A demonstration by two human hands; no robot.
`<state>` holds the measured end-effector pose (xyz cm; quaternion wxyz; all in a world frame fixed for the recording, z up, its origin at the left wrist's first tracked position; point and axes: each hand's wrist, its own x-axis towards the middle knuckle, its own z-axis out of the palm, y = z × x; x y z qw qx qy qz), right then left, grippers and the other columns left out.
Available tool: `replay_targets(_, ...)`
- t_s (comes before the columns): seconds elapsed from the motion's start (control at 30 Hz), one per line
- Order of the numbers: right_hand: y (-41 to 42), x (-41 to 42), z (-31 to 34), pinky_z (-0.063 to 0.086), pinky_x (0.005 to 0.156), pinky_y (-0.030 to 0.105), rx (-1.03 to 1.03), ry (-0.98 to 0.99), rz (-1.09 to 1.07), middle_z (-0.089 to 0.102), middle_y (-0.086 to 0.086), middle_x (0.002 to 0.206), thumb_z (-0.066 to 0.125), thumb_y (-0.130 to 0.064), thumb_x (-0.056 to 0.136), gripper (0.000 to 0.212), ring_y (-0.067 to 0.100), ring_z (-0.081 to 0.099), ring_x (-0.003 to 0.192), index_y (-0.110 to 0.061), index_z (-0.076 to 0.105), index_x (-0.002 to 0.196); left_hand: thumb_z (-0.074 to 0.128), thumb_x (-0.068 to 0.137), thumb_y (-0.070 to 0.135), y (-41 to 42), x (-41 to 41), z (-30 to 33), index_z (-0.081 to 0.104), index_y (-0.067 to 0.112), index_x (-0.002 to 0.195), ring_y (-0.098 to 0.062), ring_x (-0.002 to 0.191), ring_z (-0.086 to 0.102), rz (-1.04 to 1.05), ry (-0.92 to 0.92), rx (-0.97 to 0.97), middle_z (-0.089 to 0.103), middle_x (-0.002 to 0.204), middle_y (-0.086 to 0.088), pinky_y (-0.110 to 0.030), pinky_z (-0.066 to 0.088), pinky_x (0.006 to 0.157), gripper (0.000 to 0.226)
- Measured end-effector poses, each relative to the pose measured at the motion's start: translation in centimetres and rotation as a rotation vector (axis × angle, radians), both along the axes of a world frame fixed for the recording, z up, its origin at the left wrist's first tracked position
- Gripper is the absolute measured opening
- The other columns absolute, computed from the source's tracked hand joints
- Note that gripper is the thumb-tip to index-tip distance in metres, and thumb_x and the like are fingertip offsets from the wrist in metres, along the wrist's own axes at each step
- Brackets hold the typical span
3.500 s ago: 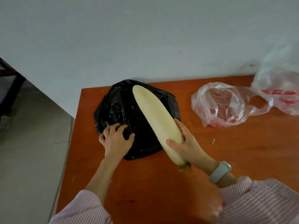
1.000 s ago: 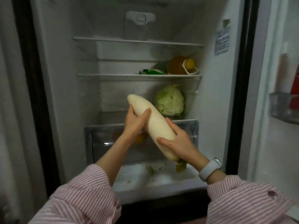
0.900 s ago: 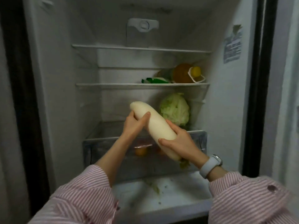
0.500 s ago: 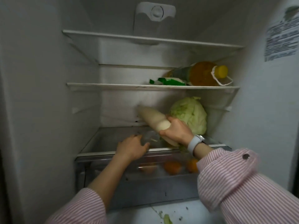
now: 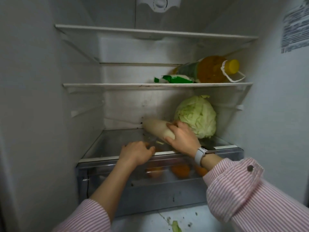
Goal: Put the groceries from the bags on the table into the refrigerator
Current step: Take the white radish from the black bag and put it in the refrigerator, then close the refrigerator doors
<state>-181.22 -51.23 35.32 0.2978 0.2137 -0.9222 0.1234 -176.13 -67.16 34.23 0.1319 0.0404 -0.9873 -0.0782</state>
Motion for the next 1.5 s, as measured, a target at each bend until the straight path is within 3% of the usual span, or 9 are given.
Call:
replay_targets(0.17, 2.6, 2.4, -0.4, 0.016, 0.110, 0.028, -0.047, -0.029, 0.146, 0.032, 0.009, 0.148, 0.050, -0.028, 0.091, 0.052, 0.024, 0.027, 0.135, -0.014, 0.035, 0.140, 0.043, 0.090, 0.043, 0.3, 1.1, -0.2, 0.055, 0.021, 0.123, -0.029, 0.119, 0.049, 0.077, 0.236, 0.062, 0.053, 0.131, -0.008, -0.035, 0.039, 0.094, 0.041)
replay_targets(0.47, 8.5, 13.1, -1.9, 0.026, 0.098, 0.013, -0.574, 0.043, 0.239, 0.051, 0.012, 0.131, 0.051, -0.007, 0.088, 0.039, 0.023, 0.047, 0.121, -0.008, 0.051, 0.127, 0.044, 0.080, 0.033, 7.3, 10.3, -1.8, 0.065, 0.011, 0.108, -0.029, 0.107, 0.057, -0.171, 0.695, 0.429, 0.064, 0.112, -0.009, -0.036, 0.042, 0.090, 0.042)
replay_targets(0.63, 14.9, 23.8, -4.5, 0.045, 0.092, 0.034, -0.608, 0.116, 0.230, 0.059, 0.005, 0.117, 0.048, -0.015, 0.088, 0.030, 0.020, 0.056, 0.105, -0.013, 0.060, 0.116, 0.054, 0.084, 0.015, 14.3, 17.6, -3.4, 0.066, 0.008, 0.103, -0.025, 0.096, 0.061, -0.301, 0.789, 0.526, 0.066, 0.103, -0.009, -0.023, 0.039, 0.084, 0.024)
replay_targets(0.87, 30.4, 37.0, -7.4, 0.047, 0.085, 0.024, -0.461, 0.408, 0.087, 0.063, 0.009, 0.099, 0.040, -0.011, 0.087, 0.031, 0.017, 0.057, 0.091, -0.003, 0.062, 0.107, 0.046, 0.085, 0.020, 28.3, 27.0, -4.4, 0.065, 0.010, 0.104, -0.015, 0.096, 0.058, -0.672, 0.730, 0.501, 0.062, 0.103, -0.002, -0.022, 0.042, 0.085, 0.028)
replay_targets(1.0, 38.2, 41.0, -6.4, 0.040, 0.089, 0.017, -0.625, 0.650, -0.096, 0.053, 0.012, 0.104, 0.038, -0.009, 0.084, 0.032, 0.016, 0.049, 0.095, 0.001, 0.054, 0.110, 0.044, 0.083, 0.023, 35.5, 30.6, -3.0, 0.059, 0.008, 0.115, -0.018, 0.109, 0.050, -0.817, 0.866, 0.395, 0.057, 0.115, -0.009, -0.027, 0.039, 0.095, 0.038)
replay_targets(1.1, 41.8, 40.2, -3.8, 0.034, 0.107, 0.036, -0.813, 0.470, -0.200, 0.038, 0.019, 0.134, 0.038, -0.017, 0.086, 0.052, 0.026, 0.040, 0.124, -0.001, 0.034, 0.136, 0.048, 0.081, 0.023, 39.2, 31.7, -2.3, 0.052, 0.012, 0.121, -0.027, 0.115, 0.041, -0.758, 1.016, 0.228, 0.048, 0.124, -0.015, -0.041, 0.037, 0.096, 0.041)
replay_targets(1.23, 43.6, 38.0, -1.9, 0.007, 0.114, 0.025, -0.989, -0.007, -0.115, 0.010, 0.005, 0.155, 0.036, -0.014, 0.095, 0.059, 0.016, 0.011, 0.142, -0.010, 0.008, 0.146, 0.051, 0.078, 0.030, 40.9, 31.8, -0.8, 0.040, 0.017, 0.128, -0.028, 0.129, 0.027, -0.677, 1.089, 0.100, 0.030, 0.141, -0.012, -0.042, 0.024, 0.101, 0.053)
replay_targets(1.33, 43.1, 37.7, -2.0, 0.010, 0.118, 0.038, -1.019, -0.004, -0.104, 0.012, 0.005, 0.155, 0.041, -0.024, 0.089, 0.066, 0.018, 0.013, 0.142, -0.012, 0.011, 0.147, 0.044, 0.080, 0.041, 40.4, 31.5, 0.8, 0.028, 0.021, 0.138, -0.025, 0.136, 0.018, -0.629, 0.992, 0.111, 0.029, 0.148, -0.012, -0.047, 0.014, 0.109, 0.064)
replay_targets(1.5, 41.3, 39.5, -3.7, 0.008, 0.113, 0.028, -0.936, 0.064, -0.096, 0.009, 0.003, 0.155, 0.041, -0.013, 0.095, 0.060, 0.015, 0.009, 0.141, -0.015, 0.009, 0.146, 0.043, 0.080, 0.046, 38.9, 32.7, 2.7, 0.037, 0.022, 0.135, -0.027, 0.118, 0.039, -0.629, 0.975, 0.206, 0.050, 0.121, -0.012, -0.048, 0.023, 0.105, 0.060)
